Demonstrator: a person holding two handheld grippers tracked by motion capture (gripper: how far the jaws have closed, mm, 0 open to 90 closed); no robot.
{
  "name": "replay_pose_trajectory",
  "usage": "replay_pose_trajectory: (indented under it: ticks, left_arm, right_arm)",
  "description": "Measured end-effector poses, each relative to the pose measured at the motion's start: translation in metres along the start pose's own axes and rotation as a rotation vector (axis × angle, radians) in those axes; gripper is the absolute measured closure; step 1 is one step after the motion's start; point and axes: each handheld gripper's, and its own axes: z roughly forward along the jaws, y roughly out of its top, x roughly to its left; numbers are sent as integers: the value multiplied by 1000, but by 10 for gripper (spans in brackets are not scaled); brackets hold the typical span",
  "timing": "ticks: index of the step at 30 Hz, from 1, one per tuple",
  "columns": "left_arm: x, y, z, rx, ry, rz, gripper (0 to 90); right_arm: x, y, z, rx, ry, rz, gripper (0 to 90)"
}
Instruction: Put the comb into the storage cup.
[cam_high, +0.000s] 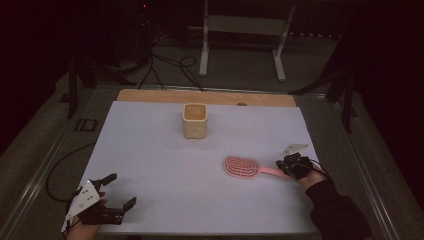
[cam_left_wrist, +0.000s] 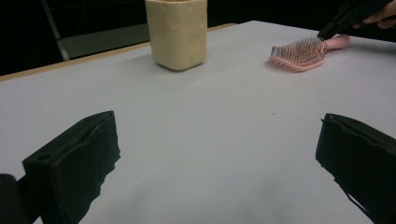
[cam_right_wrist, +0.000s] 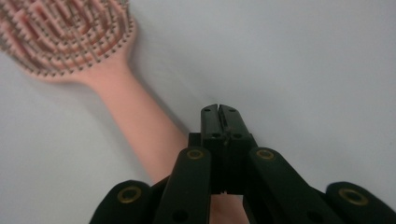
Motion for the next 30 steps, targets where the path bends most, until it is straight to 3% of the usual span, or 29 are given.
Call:
replay_pose_trajectory:
  ticks: [4,8,16,21,25,30]
  left_arm:
    - [0,0,-1,-2,-1,0,0]
    - [-1,0,0,1,-3,5,0]
    - [-2,0,1,5,-3,6,0]
    - [-1,0,1,5,-5,6,0]
    - [-1,0,1,5,-4,6,0]
    - [-2,0,1,7,-6,8,0]
  right_arm:
    - [7,-5,-5,19,10,-28,900]
    - [17,-12,-11,25,34,-23,900]
    - [45,-24,-28,8,66,-35,900]
    - [63,-25,-33,16,89,-69,900]
    - [70,-26,-33,15,110,-51,900]
    - [76,-25,-32,18,119,-66,900]
